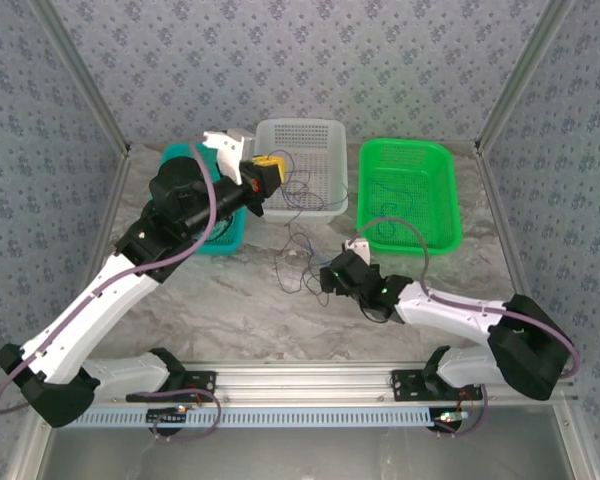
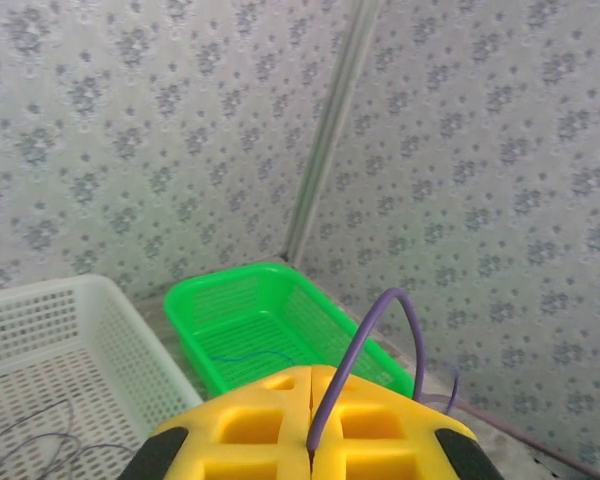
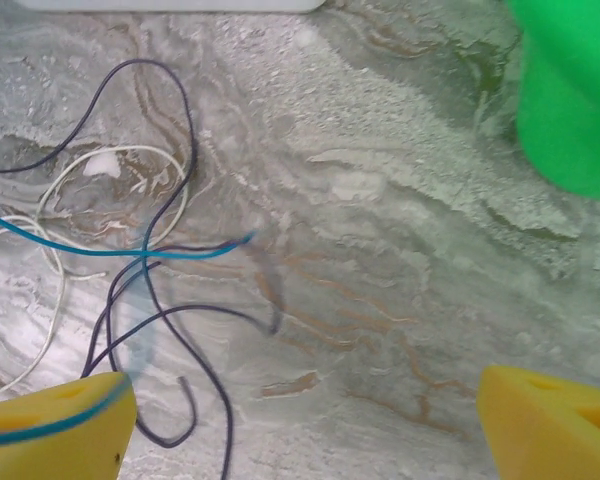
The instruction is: Untangle the cables
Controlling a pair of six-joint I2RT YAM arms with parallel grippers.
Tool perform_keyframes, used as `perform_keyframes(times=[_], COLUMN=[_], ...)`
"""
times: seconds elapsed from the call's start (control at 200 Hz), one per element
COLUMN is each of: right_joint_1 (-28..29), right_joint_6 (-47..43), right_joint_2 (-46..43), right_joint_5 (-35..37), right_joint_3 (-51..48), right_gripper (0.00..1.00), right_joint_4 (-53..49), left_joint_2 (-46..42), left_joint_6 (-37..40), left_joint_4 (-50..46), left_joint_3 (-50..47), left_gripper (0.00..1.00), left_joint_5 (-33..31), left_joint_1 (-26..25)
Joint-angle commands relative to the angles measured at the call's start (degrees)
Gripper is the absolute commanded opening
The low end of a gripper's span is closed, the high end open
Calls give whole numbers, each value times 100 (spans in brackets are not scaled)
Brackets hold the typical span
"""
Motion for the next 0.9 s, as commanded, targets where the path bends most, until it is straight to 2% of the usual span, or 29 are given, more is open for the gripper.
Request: perform_keyframes(times=[0.0, 0.13, 0.25, 0.395, 0.5, 0.715, 0.894], right_joint_1=[-110, -115, -38, -7, -27, -17, -121], right_joint_6=[39, 165, -52, -926, -1238, -1218, -1723], right_joint_2=[-12, 90, -76, -154, -87, -165, 1], right_joint_5=[-94, -132, -156, -192, -338, -508, -668], right_joint_3=[-223, -418, -651, -600, -375, -404, -234], right_gripper=[90, 88, 90, 96, 98, 97, 94], right_joint_4=[-134, -9, 589, 1171, 1312, 1623, 1983], left_joint_2=[115, 271, 387, 309, 248, 256, 240], left_joint_6=[61, -156, -269, -397, -485, -581, -667], left_joint_4=[30, 180, 155, 271, 339, 392, 461], left_joint_3=[383, 658, 799, 602, 446, 330, 278], left_gripper=[0, 0, 0, 0, 0, 0, 0], left_joint_5=[156, 601, 881, 941, 932, 977, 1090], left_joint_1=[172, 334, 332, 334, 336, 333, 324])
